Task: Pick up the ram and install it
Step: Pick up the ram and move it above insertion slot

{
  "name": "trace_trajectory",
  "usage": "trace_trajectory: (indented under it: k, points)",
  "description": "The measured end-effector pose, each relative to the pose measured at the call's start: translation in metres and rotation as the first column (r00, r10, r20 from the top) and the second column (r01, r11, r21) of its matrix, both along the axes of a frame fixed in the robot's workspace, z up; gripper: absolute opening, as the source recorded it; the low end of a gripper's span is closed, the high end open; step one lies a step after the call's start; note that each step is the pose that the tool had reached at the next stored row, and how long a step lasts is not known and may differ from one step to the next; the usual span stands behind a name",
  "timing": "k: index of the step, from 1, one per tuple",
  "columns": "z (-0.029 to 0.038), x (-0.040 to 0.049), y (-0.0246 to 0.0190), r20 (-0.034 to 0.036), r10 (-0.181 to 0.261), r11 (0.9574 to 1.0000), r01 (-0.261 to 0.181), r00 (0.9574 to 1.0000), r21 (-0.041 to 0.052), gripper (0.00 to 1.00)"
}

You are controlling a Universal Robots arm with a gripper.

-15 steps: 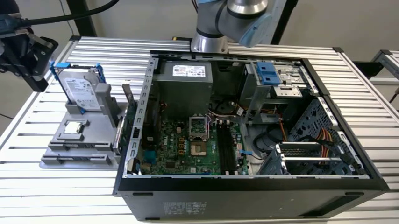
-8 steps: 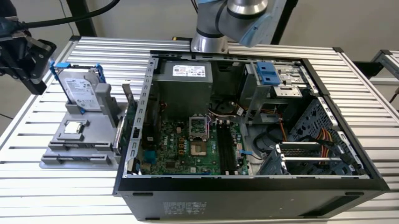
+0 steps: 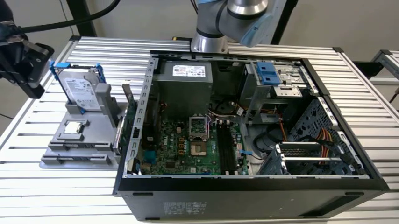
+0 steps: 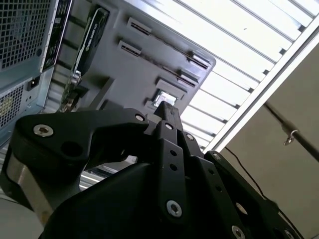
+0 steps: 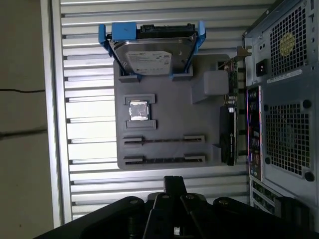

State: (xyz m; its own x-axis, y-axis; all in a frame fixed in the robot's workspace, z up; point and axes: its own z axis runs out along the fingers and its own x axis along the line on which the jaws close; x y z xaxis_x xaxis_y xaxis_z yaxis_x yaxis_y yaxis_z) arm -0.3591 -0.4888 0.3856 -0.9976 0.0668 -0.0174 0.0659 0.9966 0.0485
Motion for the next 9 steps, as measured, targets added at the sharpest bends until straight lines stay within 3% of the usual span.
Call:
trace_trajectory:
  k: [9]
  points:
    - [-0.0006, 0.0000, -0.0014, 0.0001, 0.000, 1.0000, 0.000, 1.0000, 0.0001, 0.00]
